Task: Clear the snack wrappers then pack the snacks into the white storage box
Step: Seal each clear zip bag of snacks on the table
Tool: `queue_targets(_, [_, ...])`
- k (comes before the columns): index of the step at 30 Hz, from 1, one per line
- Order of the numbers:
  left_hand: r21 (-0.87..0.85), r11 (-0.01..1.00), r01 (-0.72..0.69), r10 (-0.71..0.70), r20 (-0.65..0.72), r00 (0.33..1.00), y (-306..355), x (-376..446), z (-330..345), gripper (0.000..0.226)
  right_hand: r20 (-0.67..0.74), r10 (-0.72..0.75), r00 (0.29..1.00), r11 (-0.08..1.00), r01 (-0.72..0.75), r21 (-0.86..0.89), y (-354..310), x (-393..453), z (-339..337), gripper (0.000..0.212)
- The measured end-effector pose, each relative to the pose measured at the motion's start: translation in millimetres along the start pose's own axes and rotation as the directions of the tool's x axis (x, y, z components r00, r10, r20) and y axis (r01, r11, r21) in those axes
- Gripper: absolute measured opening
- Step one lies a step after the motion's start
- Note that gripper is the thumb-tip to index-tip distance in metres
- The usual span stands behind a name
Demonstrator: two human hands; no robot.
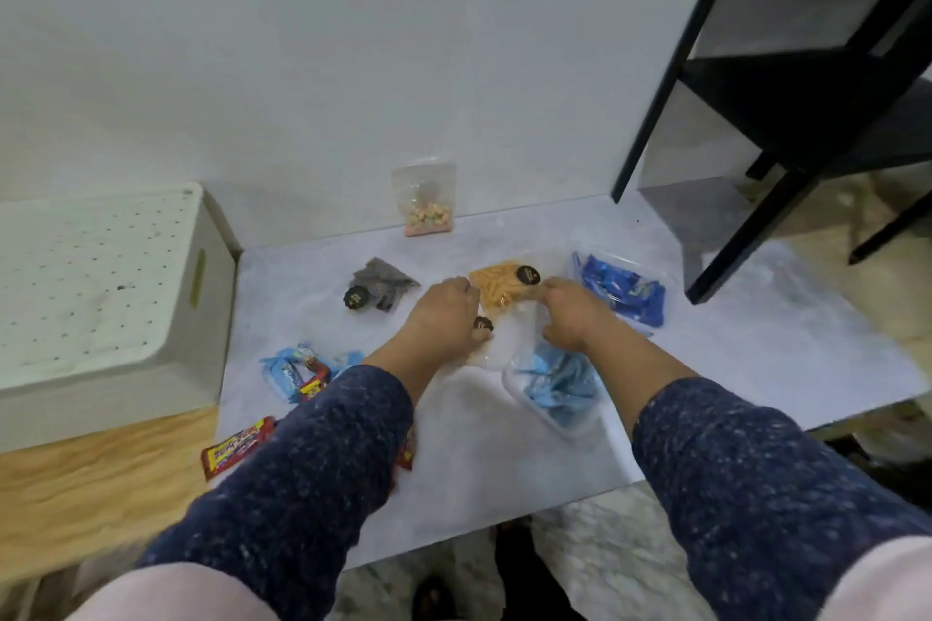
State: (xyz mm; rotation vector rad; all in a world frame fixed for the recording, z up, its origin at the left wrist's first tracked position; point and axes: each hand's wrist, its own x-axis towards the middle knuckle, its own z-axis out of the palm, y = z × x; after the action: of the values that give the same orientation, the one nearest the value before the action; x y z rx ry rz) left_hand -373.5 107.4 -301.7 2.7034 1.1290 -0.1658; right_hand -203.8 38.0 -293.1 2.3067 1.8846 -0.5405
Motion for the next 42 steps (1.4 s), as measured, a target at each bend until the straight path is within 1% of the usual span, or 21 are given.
queue_targets(3, [-0.032,0.999,-0.029,0.031,0.06,0.998,17.2,-9.1,27.5,0.062,0.034,-0.011,0.999,1.0,0.012,-0.019,3.2,-9.5,22.8,0.059])
queue_targets(7, [-0.042,0.994,-0.101,0.103,0.046,0.994,31.9,-13.1,55.8,0.066,0.016,0.011,1.0,1.0,-0.012,0.028,6.8,-8.5,41.1,0.056])
queue_targets(10, [-0.076,0.995,-0.062,0.068,0.069,0.995,38.2,-7.6,63.2,0.062,-0.025,0.011,1.0,0.997,-0.01,0.07,8.3,-2.1,46.1,0.048])
queue_targets(13, [-0.119,0.993,-0.004,0.012,0.067,0.998,38.5,1.0,61.6,0.054,-0.071,-0.008,0.997,0.993,0.016,0.115,7.7,7.8,41.3,0.032])
queue_targets(14, [-0.158,0.987,0.012,-0.004,0.05,0.999,36.7,4.0,60.8,0.049,-0.083,-0.013,0.996,0.99,0.024,0.14,7.2,12.2,38.6,0.027])
queue_targets(16, [-0.227,0.973,0.032,-0.031,0.005,0.999,30.7,8.4,52.9,0.034,-0.125,0.004,0.992,0.969,0.028,0.247,3.6,22.8,31.3,0.018])
queue_targets(17, [-0.258,0.966,0.032,-0.046,-0.049,0.998,27.1,9.9,45.9,0.026,-0.148,0.017,0.989,0.951,0.03,0.307,0.4,28.7,25.6,0.012])
queue_targets(18, [-0.284,0.959,0.005,-0.048,-0.143,0.989,22.2,13.0,39.8,0.02,-0.166,0.018,0.986,0.935,0.043,0.351,-2.6,35.9,19.3,0.008])
queue_targets(20, [-0.351,0.936,-0.002,-0.105,-0.286,0.953,9.3,21.5,26.6,0.02,-0.185,-0.015,0.983,0.913,0.089,0.397,-9.3,50.6,3.5,0.003])
queue_targets(22, [-0.499,0.862,0.085,-0.257,-0.287,0.923,-1.0,26.5,5.0,0.022,-0.207,-0.056,0.977,0.882,0.145,0.449,-16.1,64.1,-17.7,0.002])
queue_targets(23, [-0.59,0.797,0.133,-0.341,-0.258,0.904,-6.2,28.1,-5.3,0.019,-0.226,-0.066,0.972,0.857,0.171,0.485,-18.9,69.8,-27.7,0.003])
queue_targets(25, [-0.746,0.648,0.152,-0.488,-0.253,0.835,-19.0,31.7,-26.0,0.016,-0.231,-0.074,0.97,0.757,0.205,0.62,-24.6,80.5,-48.4,0.005])
queue_targets(27, [-0.851,0.508,0.132,-0.601,-0.24,0.763,-30.6,34.7,-45.1,0.013,-0.209,-0.064,0.976,0.587,0.206,0.783,-29.5,88.9,-70.0,0.006])
queue_targets(28, [-0.894,0.435,0.109,-0.65,-0.227,0.726,-36.6,36.7,-53.1,0.01,-0.208,-0.071,0.975,0.514,0.215,0.831,-31.9,92.5,-80.8,0.007])
queue_targets(30, [-0.949,0.31,0.052,-0.729,-0.202,0.654,-47.8,40.7,-66.8,0.004,-0.196,-0.111,0.974,0.435,0.225,0.872,-37.8,96.8,-102.2,0.006])
queue_targets(32, [-0.964,0.267,-0.002,-0.767,-0.214,0.605,-56.5,43.9,-81.0,0.004,-0.177,-0.151,0.973,0.387,0.223,0.895,-42.8,100.3,-118.8,0.011])
queue_targets(35, [-0.969,0.236,-0.068,-0.786,-0.232,0.573,-66.5,45.3,-98.9,0.011,-0.172,-0.184,0.968,0.366,0.229,0.902,-48.1,107.1,-136.0,0.015])
queue_targets(37, [-0.97,0.228,-0.083,-0.787,-0.234,0.571,-72.1,46.1,-106.9,0.012,-0.182,-0.182,0.966,0.357,0.237,0.904,-51.8,110.3,-144.2,0.015])
queue_targets(39, [-0.97,0.226,-0.091,-0.777,-0.235,0.584,-76.8,47.3,-113.1,0.013,-0.205,-0.172,0.963,0.361,0.255,0.897,-55.5,112.6,-151.0,0.017])
queue_targets(42, [-0.969,0.229,-0.095,-0.76,-0.239,0.604,-83.3,48.8,-123.4,0.015,-0.263,-0.157,0.952,0.43,0.306,0.849,-61.1,114.5,-159.5,0.021])
